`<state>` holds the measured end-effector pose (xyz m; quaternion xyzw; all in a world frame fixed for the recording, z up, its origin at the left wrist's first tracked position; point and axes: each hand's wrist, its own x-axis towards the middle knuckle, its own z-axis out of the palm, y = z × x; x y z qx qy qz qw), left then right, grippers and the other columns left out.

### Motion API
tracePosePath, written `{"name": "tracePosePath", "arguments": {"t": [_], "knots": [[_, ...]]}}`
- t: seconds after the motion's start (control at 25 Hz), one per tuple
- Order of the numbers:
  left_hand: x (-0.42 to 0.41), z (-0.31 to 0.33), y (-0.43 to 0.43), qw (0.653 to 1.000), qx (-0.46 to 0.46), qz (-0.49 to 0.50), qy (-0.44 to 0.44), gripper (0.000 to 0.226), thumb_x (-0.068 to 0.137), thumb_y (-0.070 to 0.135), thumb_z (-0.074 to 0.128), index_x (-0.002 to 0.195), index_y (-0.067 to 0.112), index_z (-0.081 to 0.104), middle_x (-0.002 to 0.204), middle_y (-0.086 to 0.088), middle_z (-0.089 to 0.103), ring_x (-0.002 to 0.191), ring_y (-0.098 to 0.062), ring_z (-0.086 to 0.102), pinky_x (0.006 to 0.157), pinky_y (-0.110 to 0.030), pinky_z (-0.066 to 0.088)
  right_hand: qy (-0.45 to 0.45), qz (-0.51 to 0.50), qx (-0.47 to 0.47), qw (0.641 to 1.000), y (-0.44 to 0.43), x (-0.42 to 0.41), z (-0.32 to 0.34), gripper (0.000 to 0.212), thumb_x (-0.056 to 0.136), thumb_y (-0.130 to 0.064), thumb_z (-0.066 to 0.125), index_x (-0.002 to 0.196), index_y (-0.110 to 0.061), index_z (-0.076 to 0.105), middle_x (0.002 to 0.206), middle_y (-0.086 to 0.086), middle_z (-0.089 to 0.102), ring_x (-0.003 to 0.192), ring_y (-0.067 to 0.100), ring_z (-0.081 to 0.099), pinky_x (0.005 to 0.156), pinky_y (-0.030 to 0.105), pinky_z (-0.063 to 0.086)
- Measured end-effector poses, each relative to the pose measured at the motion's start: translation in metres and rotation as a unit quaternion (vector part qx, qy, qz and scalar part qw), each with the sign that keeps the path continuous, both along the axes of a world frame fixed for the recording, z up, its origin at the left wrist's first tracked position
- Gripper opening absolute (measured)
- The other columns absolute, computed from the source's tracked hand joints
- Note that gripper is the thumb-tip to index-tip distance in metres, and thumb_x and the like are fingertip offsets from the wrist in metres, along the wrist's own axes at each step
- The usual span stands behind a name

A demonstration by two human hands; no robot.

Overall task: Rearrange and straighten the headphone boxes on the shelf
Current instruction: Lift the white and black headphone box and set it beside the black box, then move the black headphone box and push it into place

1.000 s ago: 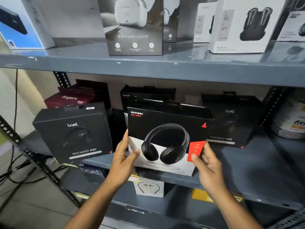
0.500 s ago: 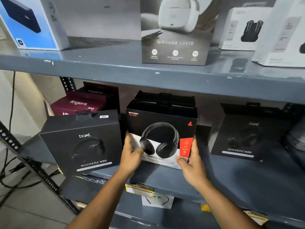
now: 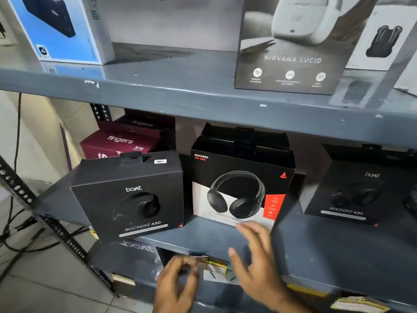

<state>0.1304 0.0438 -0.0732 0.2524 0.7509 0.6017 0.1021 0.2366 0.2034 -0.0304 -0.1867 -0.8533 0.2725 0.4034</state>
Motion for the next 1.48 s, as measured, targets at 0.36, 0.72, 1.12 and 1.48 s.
{"name": "tracePosePath", "arguments": {"t": [0.36,0.72,1.12,1.48], "knots": [[-0.115,0.025,-0.072,0.965,0.131,0.219,-0.067,0.054,0.099,0.009,0.05,0.15,0.007,0.031,0.155,-0.009,0.036,0.138,-0.014,0.035,0.116,-0.031,0.025,-0.158,0.195,-0.289,0.924,-0.029,-0.111,0.01,0.082,0.09,-0.013,0.059,0.154,-0.018,0.008,0.156,-0.012,0.023,0.141,0.001,0.029,0.113,0.02,0.032],[-0.101,0.036,-0.087,0.987,0.07,0.139,-0.037,0.047,0.099,0.029,0.045,0.145,0.017,0.047,0.153,0.005,0.043,0.144,-0.012,0.038,0.123,-0.043,0.022,-0.12,0.204,-0.347,0.907,-0.036,-0.1,0.006,0.071,0.092,-0.001,0.053,0.151,-0.019,0.018,0.145,-0.012,0.028,0.142,0.017,0.032,0.109,0.023,0.031],[0.038,0.065,-0.114,0.98,0.196,0.043,0.0,0.07,0.08,0.057,0.066,0.135,0.015,0.058,0.151,-0.009,0.049,0.144,-0.041,0.034,0.115,-0.069,0.021,0.09,0.191,-0.314,0.926,-0.024,0.036,0.052,0.042,0.075,-0.04,0.065,0.116,-0.047,0.062,0.119,0.0,0.06,0.111,0.003,0.062,0.096,0.019,0.047],[0.105,0.075,-0.052,0.974,0.221,-0.021,-0.035,0.066,0.086,0.045,0.064,0.144,0.018,0.048,0.153,-0.006,0.047,0.148,-0.03,0.031,0.122,-0.056,0.014,0.111,0.118,-0.269,0.949,0.011,0.137,0.056,0.05,0.072,-0.061,0.066,0.12,-0.058,0.056,0.096,-0.003,0.052,0.092,0.005,0.062,0.085,0.01,0.045]]}}
